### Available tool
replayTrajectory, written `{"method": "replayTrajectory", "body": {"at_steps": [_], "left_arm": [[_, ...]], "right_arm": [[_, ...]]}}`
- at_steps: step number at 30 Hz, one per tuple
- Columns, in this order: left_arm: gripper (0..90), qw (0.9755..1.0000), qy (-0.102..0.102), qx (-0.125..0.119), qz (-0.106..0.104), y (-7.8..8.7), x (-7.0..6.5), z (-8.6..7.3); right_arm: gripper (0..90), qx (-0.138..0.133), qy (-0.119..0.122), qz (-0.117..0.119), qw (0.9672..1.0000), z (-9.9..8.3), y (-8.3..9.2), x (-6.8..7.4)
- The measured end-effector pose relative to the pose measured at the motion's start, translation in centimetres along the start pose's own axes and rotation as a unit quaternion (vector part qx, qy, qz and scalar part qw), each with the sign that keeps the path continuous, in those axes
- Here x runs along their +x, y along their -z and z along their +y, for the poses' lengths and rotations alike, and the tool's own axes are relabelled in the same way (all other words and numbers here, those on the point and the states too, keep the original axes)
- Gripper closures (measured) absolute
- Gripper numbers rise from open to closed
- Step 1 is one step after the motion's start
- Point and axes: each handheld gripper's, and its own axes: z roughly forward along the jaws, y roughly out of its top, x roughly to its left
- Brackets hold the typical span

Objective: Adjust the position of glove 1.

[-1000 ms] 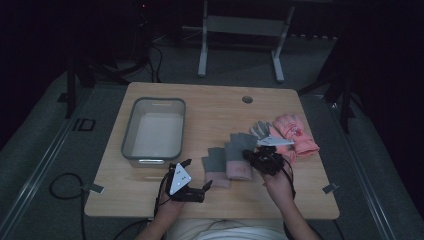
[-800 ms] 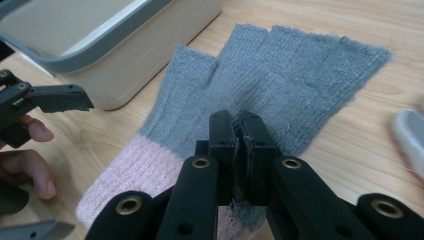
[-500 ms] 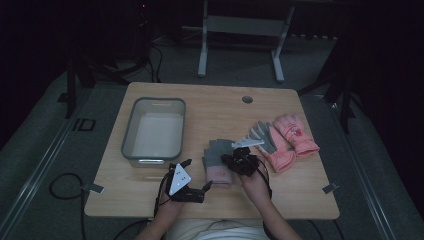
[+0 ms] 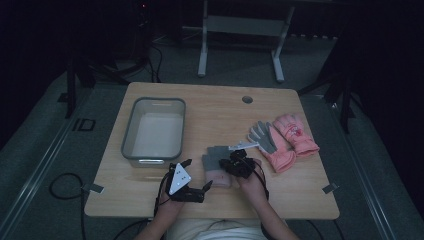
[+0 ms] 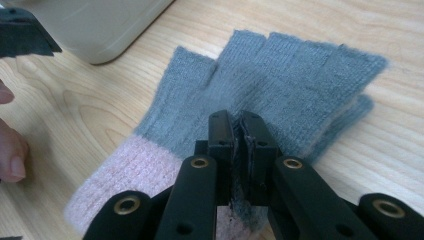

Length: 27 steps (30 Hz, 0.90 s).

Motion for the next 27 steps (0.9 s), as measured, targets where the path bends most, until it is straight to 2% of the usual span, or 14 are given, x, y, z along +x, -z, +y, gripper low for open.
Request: {"method": "replayTrajectory", "body": {"at_steps": [6,12,14,16,17,18,19,20,22,23,25,26,27], "left_arm": [[0.0,0.9999,-0.012,0.006,0.005,-0.1,-0.2,0.0],[0.0,0.9999,-0.007,0.008,0.006,-0.1,-0.1,0.1],[0.0,0.9999,-0.008,0.008,0.009,-0.1,0.0,0.1],[0.0,0.9998,-0.014,0.012,-0.005,0.0,-0.1,0.3],[0.0,0.9998,-0.014,0.012,-0.005,0.0,-0.1,0.3],[0.0,0.9993,-0.029,0.019,-0.01,0.1,-0.3,0.7],[0.0,0.9985,-0.049,0.023,-0.013,0.3,-0.6,1.2],[0.0,0.9981,-0.054,0.026,-0.014,0.3,-0.7,1.4],[0.0,0.9976,-0.057,0.036,-0.015,0.3,-0.8,1.7],[0.0,0.997,-0.054,0.05,-0.021,0.1,-1.0,2.0],[0.0,0.9951,-0.048,0.07,-0.05,-0.4,-1.1,2.2],[0.0,0.9951,-0.048,0.07,-0.05,-0.4,-1.1,2.2],[0.0,0.9936,-0.049,0.075,-0.068,-0.6,-1.1,2.3]], "right_arm": [[83.1,0.003,-0.011,-0.002,0.9999,-0.6,-0.7,-0.2],[80.1,0.0,-0.013,-0.002,0.9999,-0.8,-0.9,-0.3],[75.8,-0.004,-0.017,0.002,0.9998,-0.7,-0.4,-0.4],[74.2,-0.011,-0.019,0.002,0.9998,-0.5,0.3,-0.5],[74.2,-0.011,-0.019,0.002,0.9998,-0.5,0.3,-0.5],[71.6,-0.024,-0.016,-0.007,0.9996,-0.1,1.5,-1.1],[70.6,-0.029,-0.014,-0.011,0.9994,0.2,1.9,-1.3],[70.5,-0.034,-0.009,-0.015,0.9992,0.5,2.4,-1.8],[69.0,-0.04,-0.002,-0.022,0.999,1.3,3.3,-2.7],[68.1,-0.041,0.003,-0.022,0.9989,1.7,3.7,-3.1],[66.9,-0.043,0.019,-0.025,0.9986,2.4,4.2,-3.8],[66.8,-0.044,0.025,-0.024,0.9984,2.6,4.4,-4.1],[66.8,-0.044,0.025,-0.024,0.9984,2.6,4.4,-4.1]]}}
